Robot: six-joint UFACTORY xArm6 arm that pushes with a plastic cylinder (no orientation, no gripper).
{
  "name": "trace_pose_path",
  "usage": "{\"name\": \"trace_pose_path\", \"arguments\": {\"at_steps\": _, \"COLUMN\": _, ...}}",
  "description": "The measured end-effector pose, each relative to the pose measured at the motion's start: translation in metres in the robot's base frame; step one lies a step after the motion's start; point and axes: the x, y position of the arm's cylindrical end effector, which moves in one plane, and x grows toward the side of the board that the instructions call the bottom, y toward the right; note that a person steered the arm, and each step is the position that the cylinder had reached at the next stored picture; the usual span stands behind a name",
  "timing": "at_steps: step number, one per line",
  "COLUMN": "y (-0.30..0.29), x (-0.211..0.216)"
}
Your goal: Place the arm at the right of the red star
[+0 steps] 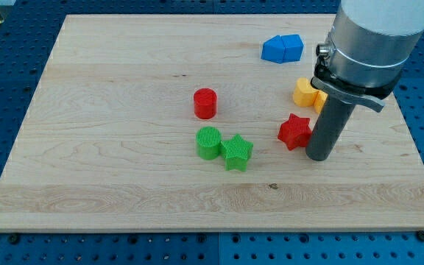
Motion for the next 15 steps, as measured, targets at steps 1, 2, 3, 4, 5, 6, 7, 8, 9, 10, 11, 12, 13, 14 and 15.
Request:
{"name": "trace_pose_path", "arguments": {"at_steps": 1, "y": 0.000, "x": -0.006}}
{"name": "trace_pose_path", "arguments": {"at_steps": 2, "y": 0.000, "x": -0.008}}
{"name": "trace_pose_path", "arguments": {"at_steps": 3, "y": 0.006, "x": -0.009}}
{"name": "trace_pose_path", "arguments": {"at_steps": 4, "y": 0.028, "x": -0.009}}
{"name": "trace_pose_path", "arguments": {"at_steps": 5, "y": 0.026, "x": -0.015}}
{"name": "trace_pose_path", "arguments": {"at_steps": 6, "y": 0.026, "x": -0.022}}
{"name": "trace_pose_path", "arguments": {"at_steps": 7, "y": 0.024, "x": -0.024}}
{"name": "trace_pose_path", "arguments": {"at_steps": 8, "y": 0.023, "x": -0.027}}
{"name": "trace_pose_path", "arguments": {"at_steps": 9, "y": 0.022, "x": -0.029}}
{"name": "trace_pose_path", "arguments": {"at_steps": 10, "y": 0.019, "x": -0.032}}
{"name": "trace_pose_path", "arguments": {"at_steps": 11, "y": 0.019, "x": -0.032}}
{"name": "trace_pose_path", "arguments": {"at_steps": 12, "y": 0.031, "x": -0.031}}
{"name": "trace_pose_path", "arguments": {"at_steps": 13, "y": 0.043, "x": -0.027}}
{"name": "trace_pose_path", "arguments": {"at_steps": 14, "y": 0.026, "x": -0.027}}
{"name": "trace_pose_path", "arguments": {"at_steps": 15, "y": 0.009, "x": -0.022}}
